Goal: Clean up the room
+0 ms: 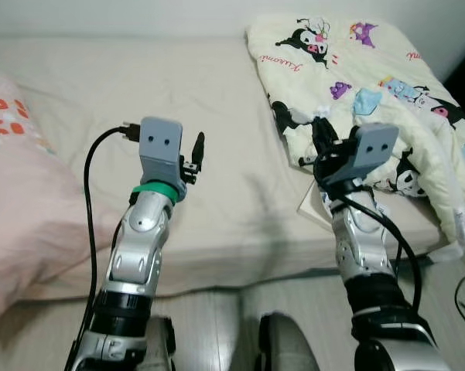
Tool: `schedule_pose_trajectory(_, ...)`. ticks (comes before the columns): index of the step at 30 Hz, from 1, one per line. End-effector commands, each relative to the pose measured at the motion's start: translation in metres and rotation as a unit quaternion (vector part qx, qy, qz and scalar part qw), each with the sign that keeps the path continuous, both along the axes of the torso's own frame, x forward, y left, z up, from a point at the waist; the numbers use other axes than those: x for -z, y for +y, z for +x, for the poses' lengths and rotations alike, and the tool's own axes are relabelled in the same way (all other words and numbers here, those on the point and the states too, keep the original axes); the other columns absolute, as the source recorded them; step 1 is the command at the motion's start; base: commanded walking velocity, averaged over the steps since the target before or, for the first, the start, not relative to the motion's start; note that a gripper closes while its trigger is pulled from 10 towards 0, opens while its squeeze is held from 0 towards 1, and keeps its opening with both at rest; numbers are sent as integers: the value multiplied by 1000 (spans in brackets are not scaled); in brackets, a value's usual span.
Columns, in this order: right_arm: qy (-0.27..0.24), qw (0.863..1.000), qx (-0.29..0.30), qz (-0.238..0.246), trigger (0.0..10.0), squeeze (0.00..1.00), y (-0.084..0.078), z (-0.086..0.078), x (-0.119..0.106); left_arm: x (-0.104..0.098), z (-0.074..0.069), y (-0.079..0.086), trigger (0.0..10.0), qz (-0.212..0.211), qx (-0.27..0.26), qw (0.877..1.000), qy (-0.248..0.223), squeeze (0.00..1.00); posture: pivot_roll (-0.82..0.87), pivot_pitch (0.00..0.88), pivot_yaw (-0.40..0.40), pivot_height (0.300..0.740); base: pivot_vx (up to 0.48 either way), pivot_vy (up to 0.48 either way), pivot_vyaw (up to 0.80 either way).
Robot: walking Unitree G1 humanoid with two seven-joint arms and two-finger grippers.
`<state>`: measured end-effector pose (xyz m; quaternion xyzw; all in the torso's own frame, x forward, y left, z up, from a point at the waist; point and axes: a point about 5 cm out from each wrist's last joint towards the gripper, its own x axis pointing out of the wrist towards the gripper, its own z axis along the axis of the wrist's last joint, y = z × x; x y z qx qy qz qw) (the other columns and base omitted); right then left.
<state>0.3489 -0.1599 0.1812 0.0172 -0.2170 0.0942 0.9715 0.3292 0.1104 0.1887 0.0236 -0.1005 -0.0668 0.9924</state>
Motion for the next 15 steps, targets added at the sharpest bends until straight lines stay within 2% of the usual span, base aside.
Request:
schedule_pose_trajectory(1,8,1000,6,-2,10000,0,-3,-1,3,3,0,-3,10000,-2,8,1000,3,0,-10,0,-34,683,0,0,0)
schedule_pose_trajectory(11,15,1000,17,-6,10000,0,-2,-2,6,10,1,-9,10000,-5,35,999,41,0,-15,0,-26,708,0,0,0)
schedule_pose_trajectory(15,18,1000,15,-5,10000,0,2,-4,10,13,1,-11,10000,13,40,999,28,0,-23,0,-20,708,0,0,0)
